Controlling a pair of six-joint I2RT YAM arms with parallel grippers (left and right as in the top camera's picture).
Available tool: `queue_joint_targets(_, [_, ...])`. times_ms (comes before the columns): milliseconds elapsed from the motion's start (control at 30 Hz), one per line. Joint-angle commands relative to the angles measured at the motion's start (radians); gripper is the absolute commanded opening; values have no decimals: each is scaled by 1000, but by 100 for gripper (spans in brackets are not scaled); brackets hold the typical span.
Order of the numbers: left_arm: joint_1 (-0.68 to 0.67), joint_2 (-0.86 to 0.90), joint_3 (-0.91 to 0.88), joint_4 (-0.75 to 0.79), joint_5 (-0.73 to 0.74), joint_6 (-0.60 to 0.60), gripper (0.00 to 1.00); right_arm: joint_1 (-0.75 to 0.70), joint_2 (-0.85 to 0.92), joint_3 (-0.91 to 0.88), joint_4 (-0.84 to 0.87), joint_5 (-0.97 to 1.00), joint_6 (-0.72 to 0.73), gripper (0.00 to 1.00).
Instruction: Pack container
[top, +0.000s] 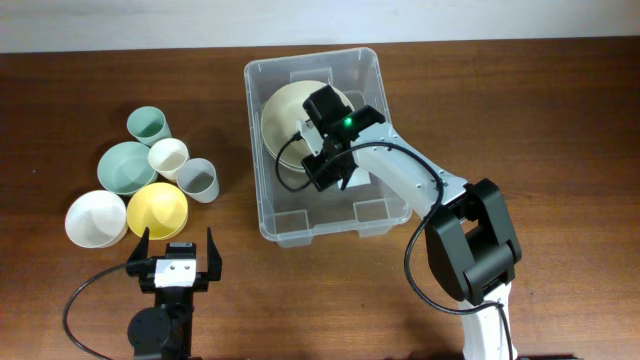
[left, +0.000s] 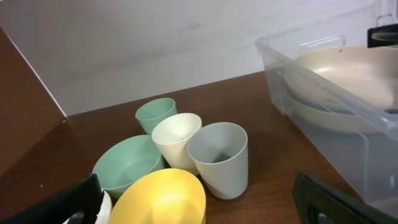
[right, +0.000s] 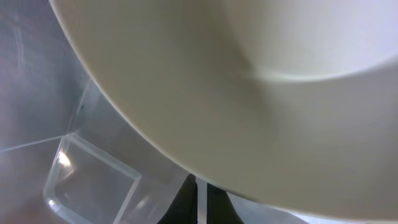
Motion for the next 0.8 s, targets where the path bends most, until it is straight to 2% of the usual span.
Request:
queue_joint_targets(0, [-3,-8,-7,2,-7,16,99,-3,7,48,20,54,8,4])
queue_joint_targets(233, [-3,-8,-7,2,-7,16,99,-3,7,157,23,53,8,4])
queue_joint_targets(433, [-3,-8,-7,2,-7,16,99,-10,7,362,-25,87,7,4])
queue_joint_targets(533, [-3,-8,-7,2,-7,16,99,-31,7,475,-71,285,9,4])
queue_joint_targets(667, [-3,-8,-7,2,-7,16,100,-93,7,591,-170,564,84,4])
queue_joint_targets(767, [-3,-8,-7,2,-7,16,99,-161,7,638,-267,603,151,4])
